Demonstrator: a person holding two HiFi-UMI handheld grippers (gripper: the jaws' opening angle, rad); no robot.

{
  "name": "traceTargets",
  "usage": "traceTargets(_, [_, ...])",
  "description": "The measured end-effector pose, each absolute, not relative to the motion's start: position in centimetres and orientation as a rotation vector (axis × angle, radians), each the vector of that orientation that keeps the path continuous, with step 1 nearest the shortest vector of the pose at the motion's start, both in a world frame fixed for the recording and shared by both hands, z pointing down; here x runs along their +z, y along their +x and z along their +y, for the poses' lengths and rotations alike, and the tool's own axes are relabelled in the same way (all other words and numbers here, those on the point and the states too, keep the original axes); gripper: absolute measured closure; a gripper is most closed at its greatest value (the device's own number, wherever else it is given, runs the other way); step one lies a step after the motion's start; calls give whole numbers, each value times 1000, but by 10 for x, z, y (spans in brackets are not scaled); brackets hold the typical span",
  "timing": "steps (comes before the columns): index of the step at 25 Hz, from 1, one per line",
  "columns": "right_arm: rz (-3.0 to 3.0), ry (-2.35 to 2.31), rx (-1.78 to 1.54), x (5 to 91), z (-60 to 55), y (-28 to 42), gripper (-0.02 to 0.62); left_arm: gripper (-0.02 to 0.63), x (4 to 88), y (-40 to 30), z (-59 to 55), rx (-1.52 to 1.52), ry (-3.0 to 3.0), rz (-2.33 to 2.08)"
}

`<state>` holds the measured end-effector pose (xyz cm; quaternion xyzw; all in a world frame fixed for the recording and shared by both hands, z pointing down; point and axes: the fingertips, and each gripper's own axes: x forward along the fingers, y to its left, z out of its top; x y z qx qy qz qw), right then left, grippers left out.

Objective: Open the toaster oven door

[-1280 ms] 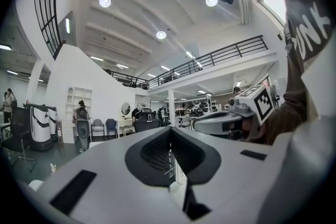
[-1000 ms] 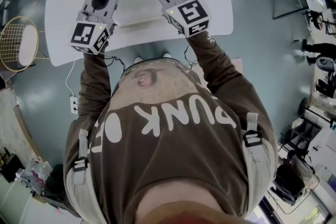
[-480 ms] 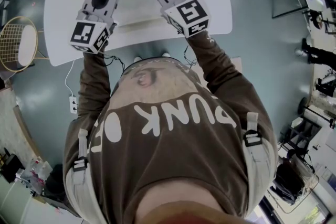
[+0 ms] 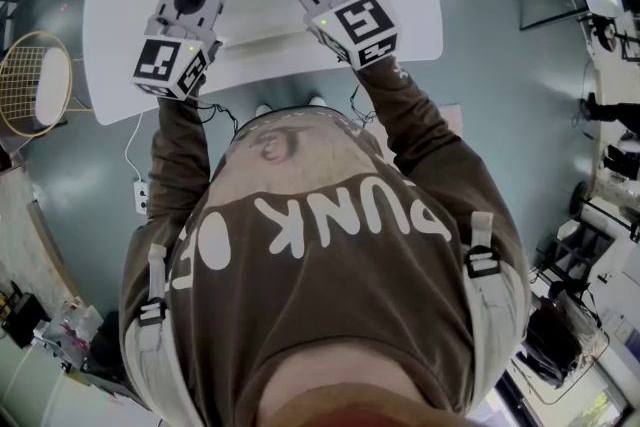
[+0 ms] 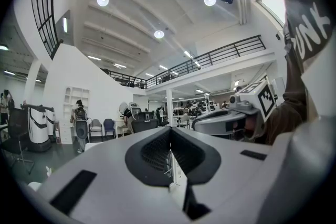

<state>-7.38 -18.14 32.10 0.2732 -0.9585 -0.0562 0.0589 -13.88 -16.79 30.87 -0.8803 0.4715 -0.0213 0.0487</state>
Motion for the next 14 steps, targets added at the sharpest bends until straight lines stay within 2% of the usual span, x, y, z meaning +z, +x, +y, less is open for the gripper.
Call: traceTargets(14, [-2895, 824, -159, 323, -181, -75, 589, 601, 309, -139, -167, -69, -2688, 1439])
